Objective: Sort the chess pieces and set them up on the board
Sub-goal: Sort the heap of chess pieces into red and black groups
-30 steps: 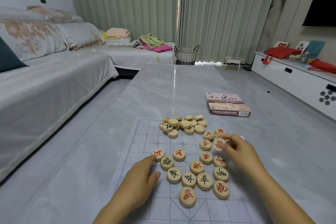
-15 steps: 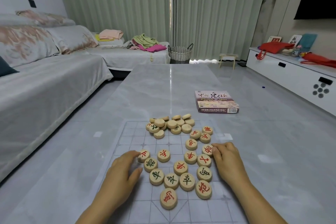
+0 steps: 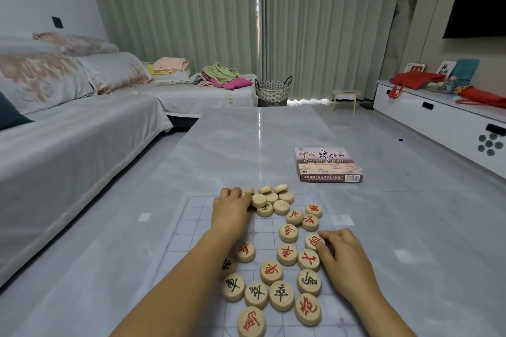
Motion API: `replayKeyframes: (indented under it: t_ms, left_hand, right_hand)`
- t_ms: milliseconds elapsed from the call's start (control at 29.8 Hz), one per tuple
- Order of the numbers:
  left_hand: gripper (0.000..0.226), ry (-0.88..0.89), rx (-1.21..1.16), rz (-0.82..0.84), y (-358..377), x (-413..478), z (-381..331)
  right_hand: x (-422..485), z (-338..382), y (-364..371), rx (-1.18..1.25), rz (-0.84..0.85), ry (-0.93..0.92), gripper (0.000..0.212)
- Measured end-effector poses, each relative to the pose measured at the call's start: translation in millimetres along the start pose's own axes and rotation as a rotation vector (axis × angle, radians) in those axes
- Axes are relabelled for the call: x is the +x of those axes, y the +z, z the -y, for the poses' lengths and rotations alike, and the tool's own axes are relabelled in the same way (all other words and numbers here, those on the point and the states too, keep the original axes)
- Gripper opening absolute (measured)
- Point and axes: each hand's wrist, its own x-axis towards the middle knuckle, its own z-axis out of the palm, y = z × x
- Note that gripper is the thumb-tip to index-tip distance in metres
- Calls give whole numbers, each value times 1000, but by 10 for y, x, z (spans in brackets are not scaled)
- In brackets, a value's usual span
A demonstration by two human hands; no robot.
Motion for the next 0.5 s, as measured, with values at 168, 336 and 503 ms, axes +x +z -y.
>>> replayKeyframes:
  t_ms: [168,336,503]
  left_hand:
    - [26,-22,-348,-86,-85,-137,40]
    - [9,-125,-846,125,-136,-431,-162]
    - [19,-116,-691,83,-80,-464,-179]
  right_hand:
    - [17,20,0,-5,-1,3,35]
    - [-13,32,-6,-24,9,-3,35]
    - [-17,38,-18,-11,21,-8,35]
